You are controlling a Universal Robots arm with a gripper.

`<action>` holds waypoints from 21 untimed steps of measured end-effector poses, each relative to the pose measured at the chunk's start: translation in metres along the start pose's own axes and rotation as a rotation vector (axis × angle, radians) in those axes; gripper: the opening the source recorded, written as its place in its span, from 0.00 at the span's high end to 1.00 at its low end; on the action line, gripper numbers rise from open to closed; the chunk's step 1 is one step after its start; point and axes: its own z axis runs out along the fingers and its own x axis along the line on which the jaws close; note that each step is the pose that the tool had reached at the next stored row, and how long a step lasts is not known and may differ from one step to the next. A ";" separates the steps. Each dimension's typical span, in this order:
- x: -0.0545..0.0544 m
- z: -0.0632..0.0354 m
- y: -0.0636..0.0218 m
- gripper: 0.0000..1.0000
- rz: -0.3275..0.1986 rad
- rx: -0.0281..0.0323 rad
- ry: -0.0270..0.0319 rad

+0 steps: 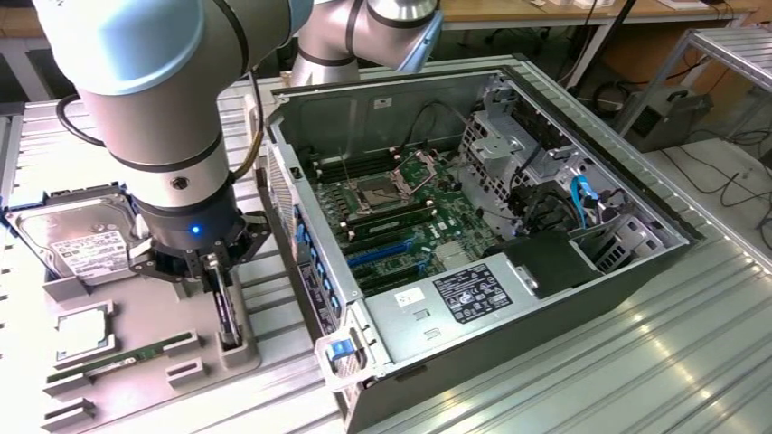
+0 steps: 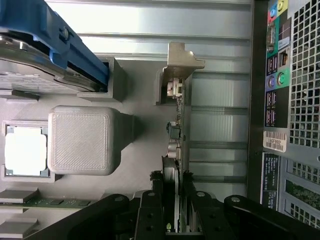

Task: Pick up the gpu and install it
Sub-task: 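Pick up the gpu and move the gpu toward the slot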

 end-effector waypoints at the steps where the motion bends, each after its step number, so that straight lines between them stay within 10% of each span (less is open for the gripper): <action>1: 0.000 -0.0026 0.0001 0.74 0.000 0.0000 0.0000; 21: -0.005 -0.1110 0.0032 0.74 0.000 0.0000 0.0001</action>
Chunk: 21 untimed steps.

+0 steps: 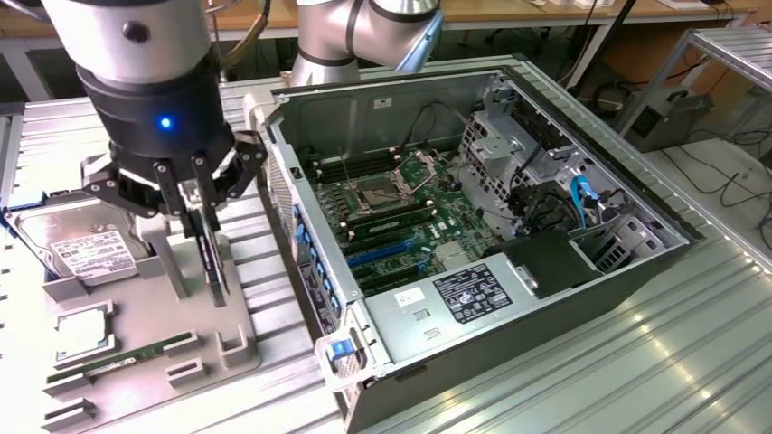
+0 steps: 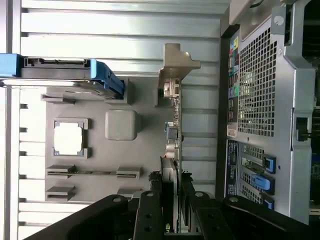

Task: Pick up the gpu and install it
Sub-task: 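Pick up the gpu and move the gpu toward the slot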

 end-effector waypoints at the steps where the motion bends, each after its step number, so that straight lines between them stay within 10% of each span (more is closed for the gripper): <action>1: -0.002 -0.0070 -0.0008 0.74 0.000 0.0000 0.0000; 13: -0.045 -0.0755 -0.0171 0.74 0.000 -0.0007 0.0045; 21: -0.084 -0.0865 -0.0220 0.74 0.000 -0.0038 0.0065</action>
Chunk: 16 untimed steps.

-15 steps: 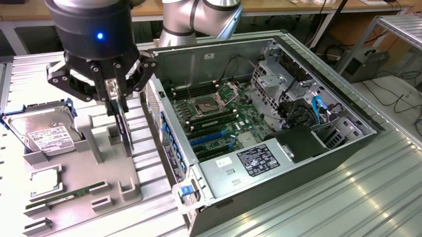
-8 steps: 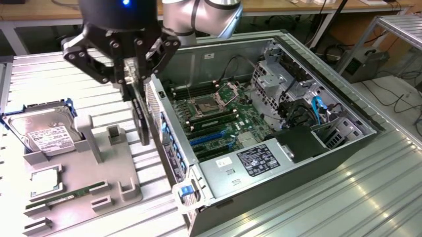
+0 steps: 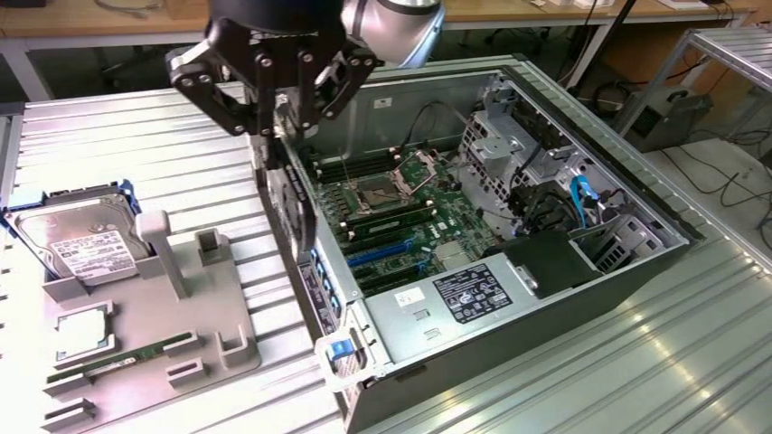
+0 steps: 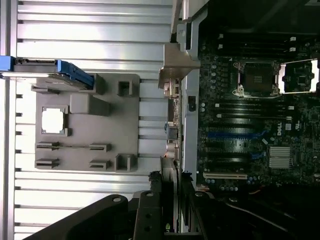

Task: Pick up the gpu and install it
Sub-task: 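Pick up the gpu and move the gpu toward the slot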

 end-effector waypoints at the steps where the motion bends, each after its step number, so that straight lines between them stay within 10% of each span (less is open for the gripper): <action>1: -0.005 0.0001 -0.0002 0.74 0.000 -0.0003 0.0000; 16: -0.084 0.0166 0.0042 0.74 0.000 0.0027 0.0019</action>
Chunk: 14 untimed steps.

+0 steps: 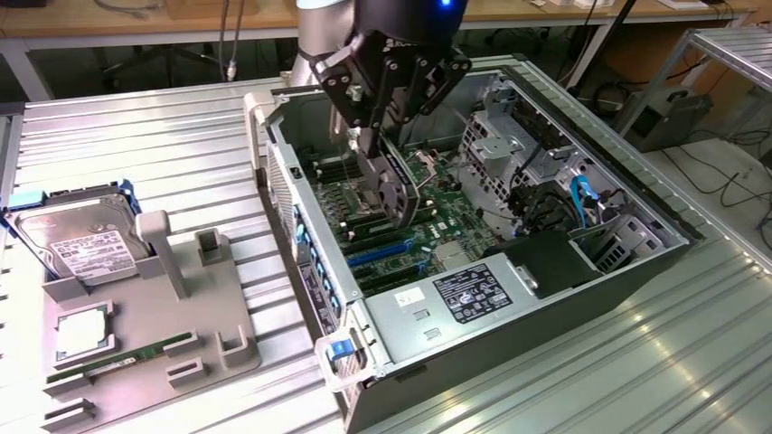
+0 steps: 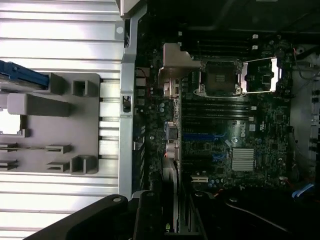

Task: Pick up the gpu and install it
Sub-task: 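Pick up the gpu and move the gpu toward the slot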

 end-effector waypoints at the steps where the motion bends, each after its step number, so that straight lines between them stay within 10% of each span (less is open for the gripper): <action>1: -0.005 0.0019 0.0012 0.74 0.000 0.0003 0.0000; 14: -0.070 0.0284 0.0052 0.74 0.000 0.0014 -0.0001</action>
